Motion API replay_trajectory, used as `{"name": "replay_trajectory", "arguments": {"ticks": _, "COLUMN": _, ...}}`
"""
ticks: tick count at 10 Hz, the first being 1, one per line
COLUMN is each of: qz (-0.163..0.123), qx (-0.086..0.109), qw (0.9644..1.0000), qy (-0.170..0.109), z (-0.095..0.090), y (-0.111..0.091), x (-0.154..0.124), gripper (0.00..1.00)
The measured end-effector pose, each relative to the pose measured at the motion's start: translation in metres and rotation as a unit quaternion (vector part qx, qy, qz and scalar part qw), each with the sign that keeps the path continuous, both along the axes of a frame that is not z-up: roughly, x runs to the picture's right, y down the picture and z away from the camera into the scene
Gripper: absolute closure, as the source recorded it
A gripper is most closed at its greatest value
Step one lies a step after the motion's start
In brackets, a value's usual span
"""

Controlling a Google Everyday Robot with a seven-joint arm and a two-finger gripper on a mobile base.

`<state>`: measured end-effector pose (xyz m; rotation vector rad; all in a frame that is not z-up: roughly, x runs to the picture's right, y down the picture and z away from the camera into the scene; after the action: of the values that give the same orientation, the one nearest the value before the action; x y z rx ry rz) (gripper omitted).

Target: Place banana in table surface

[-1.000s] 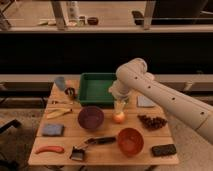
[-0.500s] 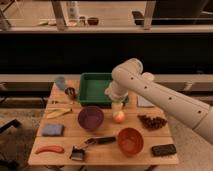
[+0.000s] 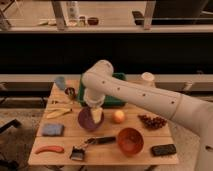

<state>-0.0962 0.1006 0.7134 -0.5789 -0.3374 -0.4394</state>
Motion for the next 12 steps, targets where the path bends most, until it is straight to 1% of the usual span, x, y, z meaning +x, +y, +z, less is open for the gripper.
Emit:
{"name": "replay_trajectory", "arguments": {"ticks": 2, "qz": -0.02, "qx": -0.002, "qw": 0.9997, "qy": -0.013, "z": -0.003, "y": 0.004, "x": -0.049, "gripper": 0.2}}
{"name": "replay_trajectory", "arguments": {"ticks": 3, "qz": -0.028, "qx": -0.003, "qw": 0.9994, "qy": -0.022, "z": -0.003, "y": 0.006, "x": -0.077, "gripper": 0.2}}
{"name": "replay_trajectory", "arguments": {"ticks": 4, "qz": -0.033, "qx": -0.004, "qw": 0.9991, "qy": -0.026, "z": -0.002, "y": 0.006, "x": -0.097, "gripper": 0.2}}
{"name": "replay_trajectory", "arguments": {"ticks": 5, "qz": -0.038, "qx": -0.008, "qw": 0.9987, "qy": -0.032, "z": 0.002, "y": 0.007, "x": -0.127, "gripper": 0.2}}
{"name": "replay_trajectory", "arguments": {"ticks": 6, "qz": -0.039, "qx": -0.011, "qw": 0.9985, "qy": -0.037, "z": 0.006, "y": 0.006, "x": -0.147, "gripper": 0.2}}
{"name": "replay_trajectory", "arguments": {"ticks": 7, "qz": -0.036, "qx": -0.013, "qw": 0.9986, "qy": -0.037, "z": 0.017, "y": 0.001, "x": -0.163, "gripper": 0.2}}
{"name": "replay_trajectory", "arguments": {"ticks": 9, "qz": -0.025, "qx": -0.021, "qw": 0.9987, "qy": -0.039, "z": 0.038, "y": -0.008, "x": -0.18, "gripper": 0.2}}
{"name": "replay_trajectory", "arguments": {"ticks": 10, "qz": -0.016, "qx": -0.024, "qw": 0.9988, "qy": -0.041, "z": 0.044, "y": -0.009, "x": -0.182, "gripper": 0.2}}
{"name": "replay_trajectory", "arguments": {"ticks": 12, "qz": 0.014, "qx": -0.034, "qw": 0.9986, "qy": -0.039, "z": 0.059, "y": -0.007, "x": -0.183, "gripper": 0.2}}
